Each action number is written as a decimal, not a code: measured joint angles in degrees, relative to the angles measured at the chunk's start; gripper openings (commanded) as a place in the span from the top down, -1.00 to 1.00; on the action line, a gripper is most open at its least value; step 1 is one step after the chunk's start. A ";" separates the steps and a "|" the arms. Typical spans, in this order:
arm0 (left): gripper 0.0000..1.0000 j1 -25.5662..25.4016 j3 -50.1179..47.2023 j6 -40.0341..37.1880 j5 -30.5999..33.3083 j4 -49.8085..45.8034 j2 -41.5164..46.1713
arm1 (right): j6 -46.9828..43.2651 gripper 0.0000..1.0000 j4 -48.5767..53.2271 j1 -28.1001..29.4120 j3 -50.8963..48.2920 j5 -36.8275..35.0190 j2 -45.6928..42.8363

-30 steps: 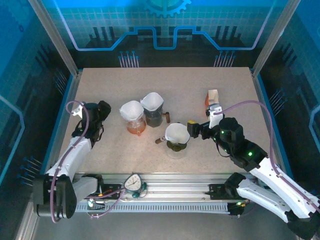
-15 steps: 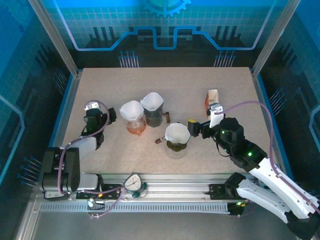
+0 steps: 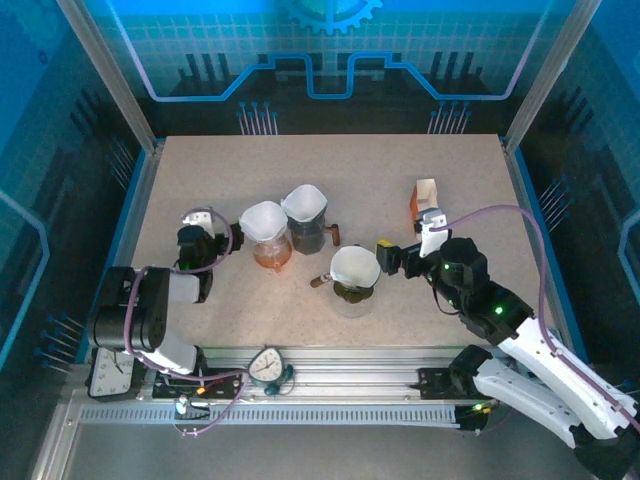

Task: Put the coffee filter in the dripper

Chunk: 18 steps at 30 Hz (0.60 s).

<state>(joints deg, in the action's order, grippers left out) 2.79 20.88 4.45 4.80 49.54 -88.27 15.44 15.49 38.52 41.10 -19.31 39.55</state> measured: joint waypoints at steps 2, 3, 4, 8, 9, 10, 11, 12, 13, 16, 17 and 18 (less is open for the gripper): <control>-0.98 0.00 -0.22 -0.13 -0.20 0.87 0.00 | -0.02 -1.00 -0.72 -0.28 -0.07 -0.57 0.66; -0.98 -0.04 -0.22 -0.15 -0.20 1.44 0.00 | -0.02 -0.99 -1.31 -0.74 -0.15 -1.11 1.14; -0.98 -0.24 -0.22 -0.22 -0.02 2.01 0.00 | 0.00 -1.00 -1.81 -1.44 -0.31 -1.42 1.73; -0.98 -2.67 -0.22 -0.85 3.45 3.08 0.00 | 0.07 -1.00 -3.72 -5.90 -1.03 -2.36 4.85; -0.98 -3.37 -0.22 -1.03 4.59 3.32 0.00 | 0.26 -1.00 -4.00 -7.23 -1.18 -2.95 5.88; -0.98 -3.72 -0.22 -1.14 5.29 3.45 0.00 | 0.42 -0.99 -4.48 -8.48 -1.49 -3.56 6.86; -0.98 -3.89 -0.22 -1.33 5.97 3.52 0.00 | 0.44 -1.00 -4.92 -9.55 -1.88 -4.35 7.76; -0.98 -3.93 -0.22 -1.46 6.60 3.54 0.00 | 0.42 -1.00 -5.53 -10.51 -2.38 -5.25 8.57; -0.98 -3.93 -0.22 -1.46 7.04 3.54 0.00 | 0.37 -0.99 -6.43 -11.28 -2.97 -6.10 9.16; -0.98 -3.93 -0.22 -1.49 7.98 3.56 0.00 | -0.85 -0.99 -10.27 -14.12 -5.64 -8.02 10.67; -0.98 -3.93 -0.22 -1.51 8.11 3.56 0.00 | -1.53 -0.99 -11.50 -15.28 -6.51 -8.37 11.19; -0.98 -3.93 -0.22 -1.49 8.33 3.56 0.00 | -2.08 -0.99 -12.61 -16.46 -7.19 -8.46 11.85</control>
<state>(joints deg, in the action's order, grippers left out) -1.15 20.67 2.96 13.13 53.10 -88.27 13.37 2.87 22.06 33.91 -27.77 51.40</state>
